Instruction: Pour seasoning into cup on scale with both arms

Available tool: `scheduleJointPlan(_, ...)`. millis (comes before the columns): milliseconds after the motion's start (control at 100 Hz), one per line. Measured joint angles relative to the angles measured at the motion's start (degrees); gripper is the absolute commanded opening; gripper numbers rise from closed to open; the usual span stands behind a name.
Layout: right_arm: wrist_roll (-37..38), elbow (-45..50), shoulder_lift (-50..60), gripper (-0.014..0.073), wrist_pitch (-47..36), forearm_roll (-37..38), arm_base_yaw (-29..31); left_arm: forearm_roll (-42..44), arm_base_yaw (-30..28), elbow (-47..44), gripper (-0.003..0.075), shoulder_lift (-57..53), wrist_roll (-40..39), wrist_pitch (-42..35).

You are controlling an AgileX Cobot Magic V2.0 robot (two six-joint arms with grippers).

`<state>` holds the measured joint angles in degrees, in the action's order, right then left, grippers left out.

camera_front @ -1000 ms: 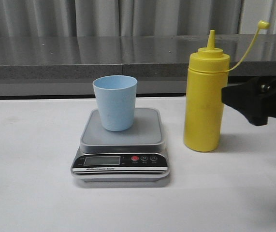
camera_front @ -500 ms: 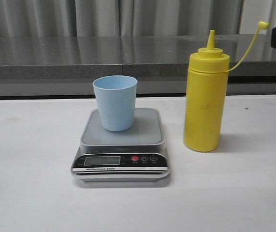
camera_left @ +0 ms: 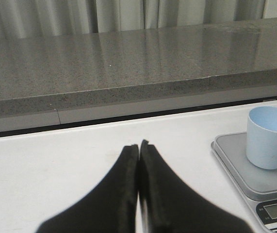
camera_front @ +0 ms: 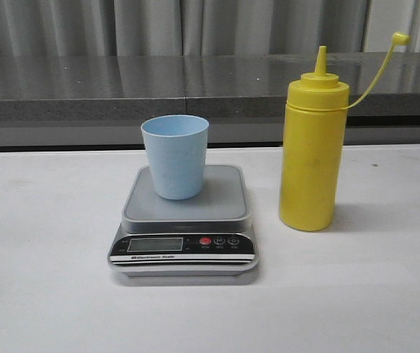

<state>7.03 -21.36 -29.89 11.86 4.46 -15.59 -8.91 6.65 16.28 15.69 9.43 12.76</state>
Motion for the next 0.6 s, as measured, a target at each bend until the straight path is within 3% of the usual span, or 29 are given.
scheduleJointPlan(230,0.0,0.0,8.7,0.0632,9.9,0.0,0.0,0.0,0.0,0.0,-0.0020,0.0,0.0,0.0)
scheduleJointPlan(300,0.0,0.0,10.6,0.0591,10.9,0.0,0.0,0.0,0.0,0.0,-0.0020,0.0,0.0,0.0)
scheduleJointPlan(390,0.0,0.0,12.0,0.0449,11.3,0.0,0.0,0.0,0.0,0.0,-0.0020,0.0,0.0,0.0)
scheduleJointPlan(600,0.0,0.0,12.4,-0.0027,11.7,0.0,0.0,0.0,0.0,0.0,-0.0020,0.0,0.0,0.0)
